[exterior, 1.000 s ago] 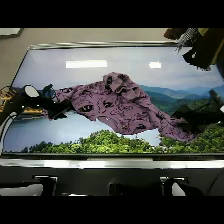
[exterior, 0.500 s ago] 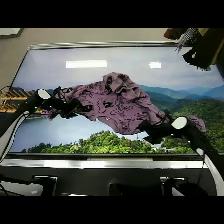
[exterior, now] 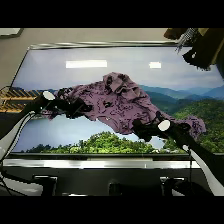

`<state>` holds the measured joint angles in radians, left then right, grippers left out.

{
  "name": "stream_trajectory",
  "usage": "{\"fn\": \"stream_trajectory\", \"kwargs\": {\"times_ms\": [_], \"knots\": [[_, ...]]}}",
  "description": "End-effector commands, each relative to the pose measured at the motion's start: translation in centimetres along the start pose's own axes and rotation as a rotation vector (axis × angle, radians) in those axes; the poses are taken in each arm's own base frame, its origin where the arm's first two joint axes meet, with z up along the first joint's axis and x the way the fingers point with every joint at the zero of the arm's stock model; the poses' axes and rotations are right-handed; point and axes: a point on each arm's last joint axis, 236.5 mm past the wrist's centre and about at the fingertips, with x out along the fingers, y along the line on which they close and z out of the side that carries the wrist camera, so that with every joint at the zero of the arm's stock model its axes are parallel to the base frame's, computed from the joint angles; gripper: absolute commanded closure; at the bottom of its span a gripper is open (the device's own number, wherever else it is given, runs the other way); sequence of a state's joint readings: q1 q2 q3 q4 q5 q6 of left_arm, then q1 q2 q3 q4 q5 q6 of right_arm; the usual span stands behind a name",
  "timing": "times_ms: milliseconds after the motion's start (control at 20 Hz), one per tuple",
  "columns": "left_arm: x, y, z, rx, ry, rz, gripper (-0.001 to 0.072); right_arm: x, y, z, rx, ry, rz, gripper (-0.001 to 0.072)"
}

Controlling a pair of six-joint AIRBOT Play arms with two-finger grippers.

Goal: Fold the clothes and pants, and hang the long-sleeved shirts on hangers.

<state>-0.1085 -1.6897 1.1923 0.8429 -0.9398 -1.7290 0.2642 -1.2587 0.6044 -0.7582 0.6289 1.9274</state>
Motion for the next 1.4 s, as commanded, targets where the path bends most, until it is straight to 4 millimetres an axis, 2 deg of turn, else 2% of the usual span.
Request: {"fn": "stream_trajectory", "kwargs": {"times_ms": [0,50,100,150,200,250,350,450,600,700,850,950,1150,1250,1350], "knots": [[1.0,-0.3,0.6,-0.004,-0.03,-0.008,0.0017,0.0,0.6,0.5,0.007,-0.023,0.022,0.0623],[1.2,-0.7,0.7,-0.011,-0.04,-0.021,0.0033,-0.2,0.7,0.4,-0.002,-0.023,0.022,0.0661],[1.3,-0.9,0.8,-0.016,-0.044,-0.029,0.0037,-0.5,1.0,0.4,-0.009,-0.029,0.032,0.0663],[1.5,-0.9,0.7,-0.016,-0.044,-0.028,0.0106,-1.0,1.4,0.5,-0.012,-0.039,0.047,0.0663],[1.6,-0.8,0.6,-0.017,-0.039,-0.026,0.0346,-1.5,1.8,0.6,-0.018,-0.048,0.059,0.0664],[1.6,-0.8,0.4,-0.014,-0.03,-0.024,0.0696,-1.9,2.1,0.7,-0.026,-0.061,0.064,0.0664],[1.1,-1.0,0.5,-0.015,-0.027,-0.03,0.0684,-2.9,2.1,0.9,-0.048,-0.077,0.042,0.0664],[-0.6,-1.9,0.4,-0.001,-0.017,-0.046,0.0686,-4.7,2.2,1.3,-0.095,-0.091,-0.013,0.0664],[-5.3,-3.1,-1.0,0.058,-0.003,-0.054,0.0687,-9.4,2.7,2.2,-0.184,-0.094,-0.093,0.0664],[-8.9,-3.1,-3.3,0.113,0.011,-0.012,0.0687,-13.0,2.4,1.5,-0.268,-0.095,-0.167,0.0664],[-13.7,-3.8,-8.9,0.147,0.038,0.0,0.0687,-17.4,0.8,-2.5,-0.303,-0.038,-0.214,0.0664],[-15.4,-3.7,-13.4,0.139,0.064,-0.001,0.0687,-20.3,-0.6,-5.4,-0.303,-0.014,-0.231,0.0664],[-15.8,-2.4,-22.5,0.122,0.137,0.005,0.0686,-24.5,-4.5,-10.6,-0.261,0.035,-0.277,0.0664],[-15.2,-1.7,-26.1,0.143,0.192,0.021,0.0686,-25.0,-5.4,-11.5,-0.23,0.011,-0.259,0.0664],[-14.0,-1.6,-28.1,0.199,0.237,0.033,0.0687,-24.1,-6.3,-11.5,-0.205,0.008,-0.259,0.0664]]}}
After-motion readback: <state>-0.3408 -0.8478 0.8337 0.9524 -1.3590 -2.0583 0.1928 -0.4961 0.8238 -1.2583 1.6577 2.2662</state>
